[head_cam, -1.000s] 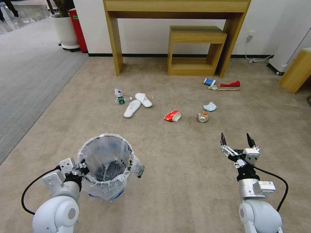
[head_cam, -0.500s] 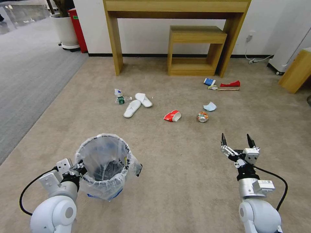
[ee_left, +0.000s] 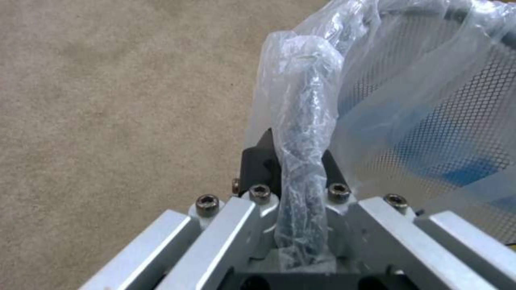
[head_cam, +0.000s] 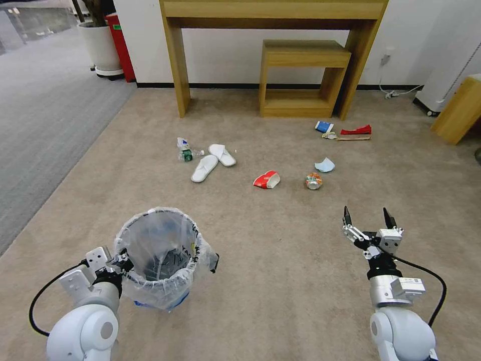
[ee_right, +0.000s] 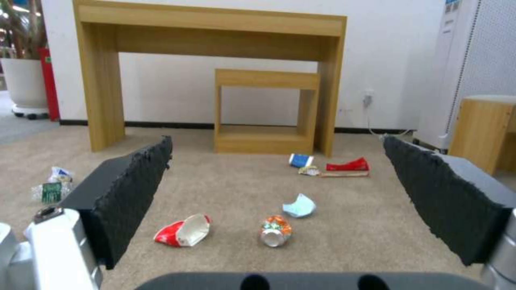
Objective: Pick up the trash bin and place the garbage on the floor into it.
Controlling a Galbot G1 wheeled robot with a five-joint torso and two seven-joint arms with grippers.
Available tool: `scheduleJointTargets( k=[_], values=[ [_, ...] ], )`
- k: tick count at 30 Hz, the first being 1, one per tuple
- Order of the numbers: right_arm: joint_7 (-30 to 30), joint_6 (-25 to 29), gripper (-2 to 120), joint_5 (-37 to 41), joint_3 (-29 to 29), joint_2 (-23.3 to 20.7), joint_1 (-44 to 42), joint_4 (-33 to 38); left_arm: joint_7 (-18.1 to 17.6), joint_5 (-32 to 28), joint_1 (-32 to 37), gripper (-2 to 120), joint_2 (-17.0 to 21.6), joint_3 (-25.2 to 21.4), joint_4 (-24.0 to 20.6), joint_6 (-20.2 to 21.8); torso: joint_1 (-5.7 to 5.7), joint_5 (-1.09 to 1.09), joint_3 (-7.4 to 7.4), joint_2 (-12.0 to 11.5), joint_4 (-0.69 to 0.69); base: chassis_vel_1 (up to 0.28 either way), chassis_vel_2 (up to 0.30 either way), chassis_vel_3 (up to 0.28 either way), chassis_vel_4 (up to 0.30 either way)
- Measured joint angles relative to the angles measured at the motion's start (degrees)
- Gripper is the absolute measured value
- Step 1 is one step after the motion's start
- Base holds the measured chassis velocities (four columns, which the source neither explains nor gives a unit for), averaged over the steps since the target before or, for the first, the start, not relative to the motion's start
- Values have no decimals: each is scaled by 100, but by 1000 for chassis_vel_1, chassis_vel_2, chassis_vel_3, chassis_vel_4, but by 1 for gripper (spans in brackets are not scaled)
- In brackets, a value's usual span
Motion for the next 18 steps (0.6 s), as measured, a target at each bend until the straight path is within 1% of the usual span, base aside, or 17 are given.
scheduleJointTargets(
  k=[3, 8, 17, 18],
  values=[
    [-15, 0, 100, -3, 8, -5, 9, -5, 3, 18, -1, 2, -11, 9, 2, -1, 0, 0, 0, 0, 0, 9, 19, -21, -13],
    [-24, -3, 100, -8, 12, -10, 25, -12, 6, 29, -17, 2, -25, 14, 25, -6, 0, 0, 0, 0, -1, 85, 102, -123, -111],
    [-50, -3, 100, -14, 32, -31, 45, -19, 3, 44, -38, 2, -38, 4, 39, -18, 0, -2, 0, 0, 1, 175, 176, -152, -166],
    [-54, -3, 100, -14, 35, -32, 44, -20, 3, 44, -38, 2, -41, 5, 39, -19, 0, 1, 0, 0, 1, 152, 149, -154, -157]
  ],
)
